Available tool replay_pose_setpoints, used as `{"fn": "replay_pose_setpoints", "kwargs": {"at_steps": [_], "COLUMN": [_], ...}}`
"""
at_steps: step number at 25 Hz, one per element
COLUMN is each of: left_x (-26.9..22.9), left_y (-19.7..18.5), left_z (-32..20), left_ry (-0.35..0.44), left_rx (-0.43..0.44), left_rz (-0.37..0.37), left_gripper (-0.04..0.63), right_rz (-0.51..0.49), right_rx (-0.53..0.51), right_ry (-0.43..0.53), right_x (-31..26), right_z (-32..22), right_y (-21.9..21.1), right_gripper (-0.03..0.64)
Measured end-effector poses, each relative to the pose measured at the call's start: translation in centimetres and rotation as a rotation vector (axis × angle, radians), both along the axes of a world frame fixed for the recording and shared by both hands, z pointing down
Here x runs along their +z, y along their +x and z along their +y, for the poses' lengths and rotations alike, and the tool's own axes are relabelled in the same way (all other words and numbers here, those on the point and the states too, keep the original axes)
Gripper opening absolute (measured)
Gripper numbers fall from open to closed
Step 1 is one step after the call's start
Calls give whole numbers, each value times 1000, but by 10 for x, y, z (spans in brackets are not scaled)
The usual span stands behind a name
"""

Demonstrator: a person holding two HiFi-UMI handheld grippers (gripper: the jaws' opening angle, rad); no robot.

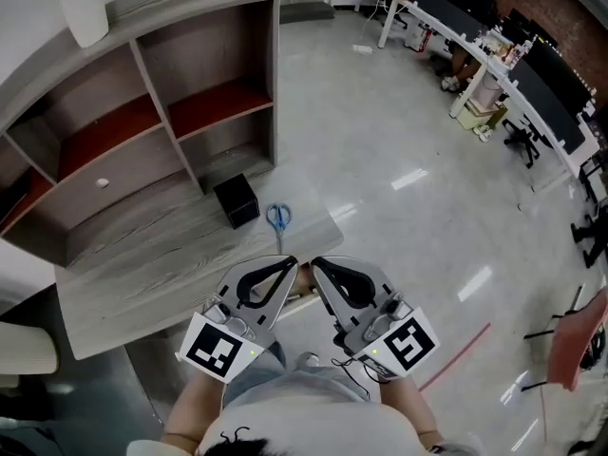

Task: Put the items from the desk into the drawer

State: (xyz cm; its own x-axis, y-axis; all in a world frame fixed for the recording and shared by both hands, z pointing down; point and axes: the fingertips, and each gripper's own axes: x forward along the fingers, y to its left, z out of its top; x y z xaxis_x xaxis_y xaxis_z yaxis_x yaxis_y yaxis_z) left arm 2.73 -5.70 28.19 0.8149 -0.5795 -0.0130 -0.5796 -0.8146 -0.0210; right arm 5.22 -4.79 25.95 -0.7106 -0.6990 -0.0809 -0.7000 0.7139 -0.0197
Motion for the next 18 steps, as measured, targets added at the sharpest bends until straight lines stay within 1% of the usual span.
{"fn": "replay_pose_setpoints", "kwargs": {"at_steps": [7, 12, 15, 18], "left_x": [-2, 0, 5, 12], "left_y": [-25, -44, -50, -54], "left_z": [-67, -105, -128, -153], "left_ry": [5, 13, 9, 10], "left_rx": [115, 186, 233, 258], "left_rz": [1, -11, -27, -26], "left_gripper": [11, 11, 11, 11], "right_rz": [5, 0, 0, 5], "right_rx": [107, 170, 225, 269], "right_ry": [-22, -44, -59, -78], "right_x": [6, 14, 20, 29], "right_z": [-71, -109, -131, -155], "right_y": [-25, -43, -46, -45], "right_gripper": [11, 11, 11, 11]}}
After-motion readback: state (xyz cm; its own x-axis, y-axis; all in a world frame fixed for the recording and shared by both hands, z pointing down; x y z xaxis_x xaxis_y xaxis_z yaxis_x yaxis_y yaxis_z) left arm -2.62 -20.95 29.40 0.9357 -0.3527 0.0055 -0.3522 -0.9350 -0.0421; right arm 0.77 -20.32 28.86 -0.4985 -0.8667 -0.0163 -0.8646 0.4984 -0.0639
